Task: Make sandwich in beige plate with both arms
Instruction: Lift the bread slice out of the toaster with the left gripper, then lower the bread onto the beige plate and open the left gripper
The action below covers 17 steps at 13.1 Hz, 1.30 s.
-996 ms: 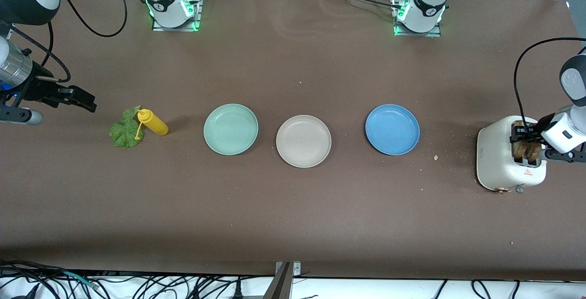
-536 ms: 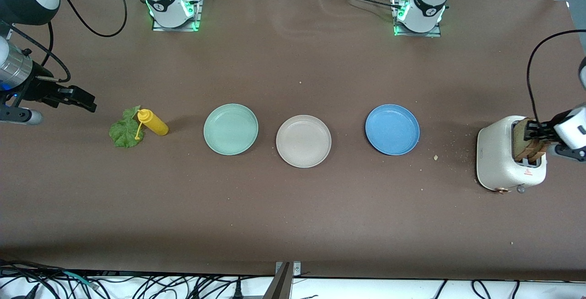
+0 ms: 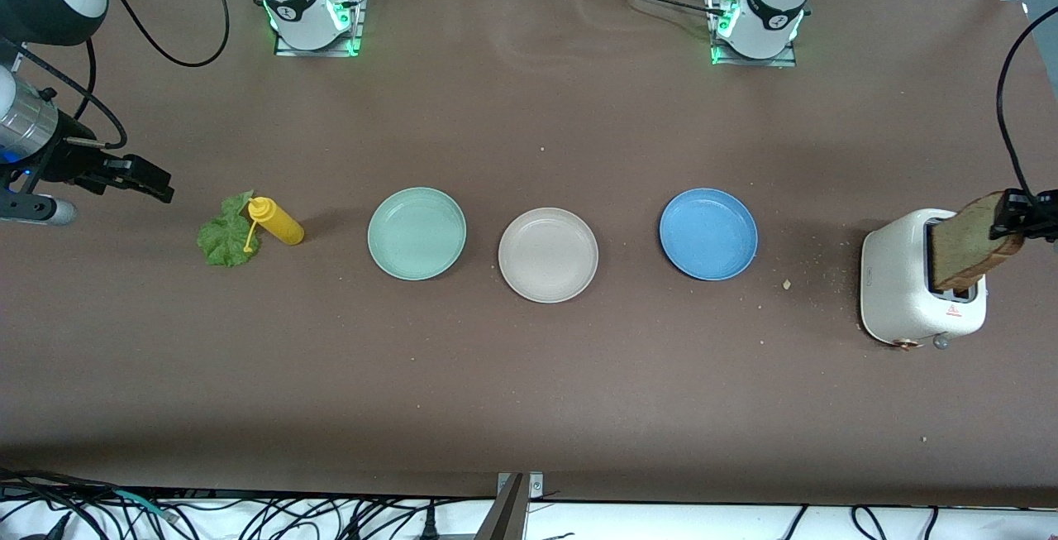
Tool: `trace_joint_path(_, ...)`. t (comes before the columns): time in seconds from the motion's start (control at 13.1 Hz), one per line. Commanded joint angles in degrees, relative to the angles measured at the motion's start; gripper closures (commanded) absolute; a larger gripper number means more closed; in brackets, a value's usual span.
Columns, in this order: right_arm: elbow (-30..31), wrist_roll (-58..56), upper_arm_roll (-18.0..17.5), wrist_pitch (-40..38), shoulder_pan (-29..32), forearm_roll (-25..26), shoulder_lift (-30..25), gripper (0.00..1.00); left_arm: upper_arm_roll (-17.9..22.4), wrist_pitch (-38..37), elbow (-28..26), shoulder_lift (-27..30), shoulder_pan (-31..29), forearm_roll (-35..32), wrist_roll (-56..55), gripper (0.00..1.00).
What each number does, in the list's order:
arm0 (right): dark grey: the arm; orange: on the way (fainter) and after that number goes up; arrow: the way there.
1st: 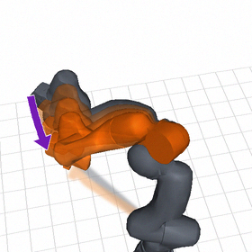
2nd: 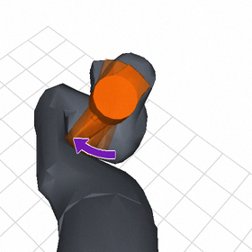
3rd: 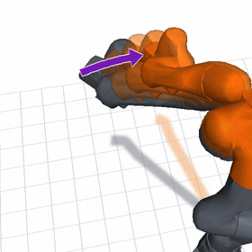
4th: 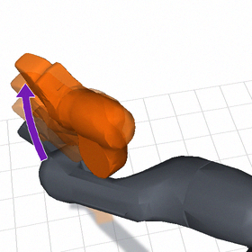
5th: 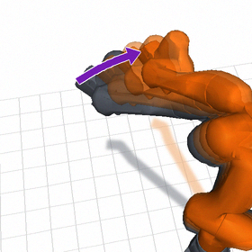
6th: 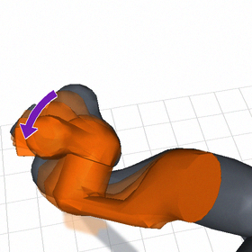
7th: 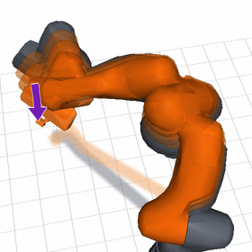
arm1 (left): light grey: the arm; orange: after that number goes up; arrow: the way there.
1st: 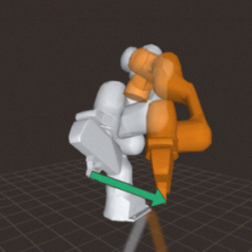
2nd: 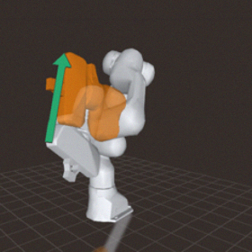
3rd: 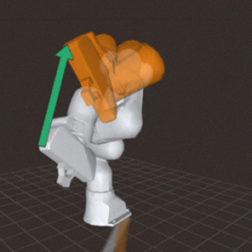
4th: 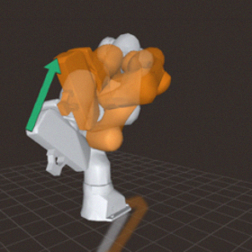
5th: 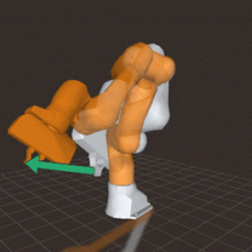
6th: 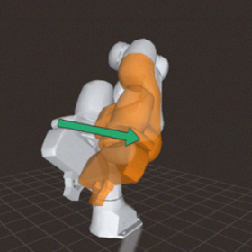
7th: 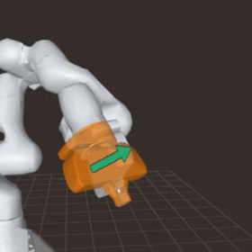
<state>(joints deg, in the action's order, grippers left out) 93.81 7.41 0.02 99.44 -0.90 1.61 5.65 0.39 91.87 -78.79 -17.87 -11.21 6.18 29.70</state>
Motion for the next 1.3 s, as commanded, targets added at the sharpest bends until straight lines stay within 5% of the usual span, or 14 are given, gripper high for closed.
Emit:
trace_joint_path(0.0,0.6,0.1,0.0,0.3,0.4,-1.1,-0.6,0.00,0.0,-3.1,1.2,-2.6,0.7,10.4,-3.7,1.00)
trace_joint_path(0.54,0.6,0.6,0.1,-0.6,0.4,-1.1,-0.7,0.00,0.0,-3.5,1.3,-12.2,14.2,26.9,-16.4,1.00)
trace_joint_path(0.77,0.7,0.7,0.1,-1.0,0.5,-1.0,-0.5,0.00,-0.1,-3.5,1.5,-20.1,16.9,42.9,-15.0,1.00)
trace_joint_path(1.23,3.5,-2.6,0.9,1.4,0.5,-0.9,0.2,0.00,-0.1,4.7,1.4,-29.2,26.2,55.5,-1.9,1.00)
